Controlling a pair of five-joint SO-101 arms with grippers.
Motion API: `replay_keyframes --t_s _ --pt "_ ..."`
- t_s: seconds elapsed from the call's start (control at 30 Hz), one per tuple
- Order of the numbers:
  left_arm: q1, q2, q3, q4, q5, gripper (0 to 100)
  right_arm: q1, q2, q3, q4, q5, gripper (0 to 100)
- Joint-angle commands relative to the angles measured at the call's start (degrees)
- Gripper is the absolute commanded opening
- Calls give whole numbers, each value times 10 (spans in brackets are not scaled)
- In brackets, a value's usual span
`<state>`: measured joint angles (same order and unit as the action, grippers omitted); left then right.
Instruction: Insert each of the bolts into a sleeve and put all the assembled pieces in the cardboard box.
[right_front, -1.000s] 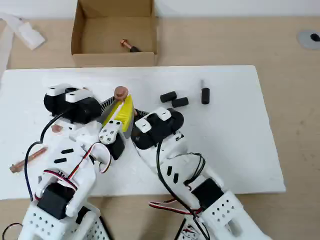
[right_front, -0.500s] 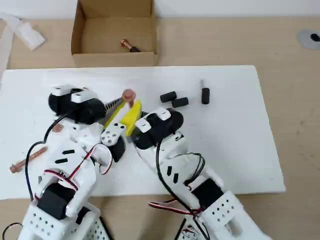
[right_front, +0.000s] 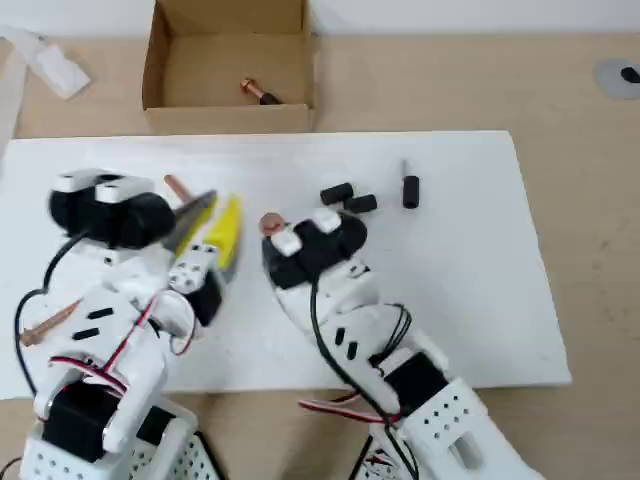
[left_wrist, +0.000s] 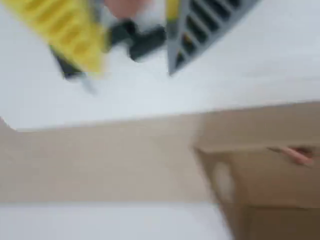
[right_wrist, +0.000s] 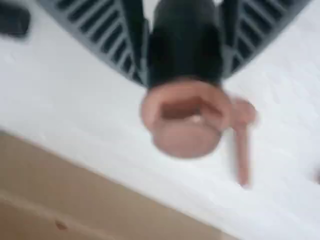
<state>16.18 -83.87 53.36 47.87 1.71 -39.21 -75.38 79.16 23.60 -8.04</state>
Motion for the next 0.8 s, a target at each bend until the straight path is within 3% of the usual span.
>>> replay_keyframes --t_s 0.0,0.17,0.47,0.77 --pt "-84 0 -33 -3 -21 2 43 73 -144 25 -12 9" --pt "-176 0 -33 37 -25 2 73 261 -336 28 -9 9" --pt "-219 15 4 81 -44 2 122 629 -688 30 11 9" --pt "-293 199 -11 66 -41 2 158 1006 -1056 27 21 9"
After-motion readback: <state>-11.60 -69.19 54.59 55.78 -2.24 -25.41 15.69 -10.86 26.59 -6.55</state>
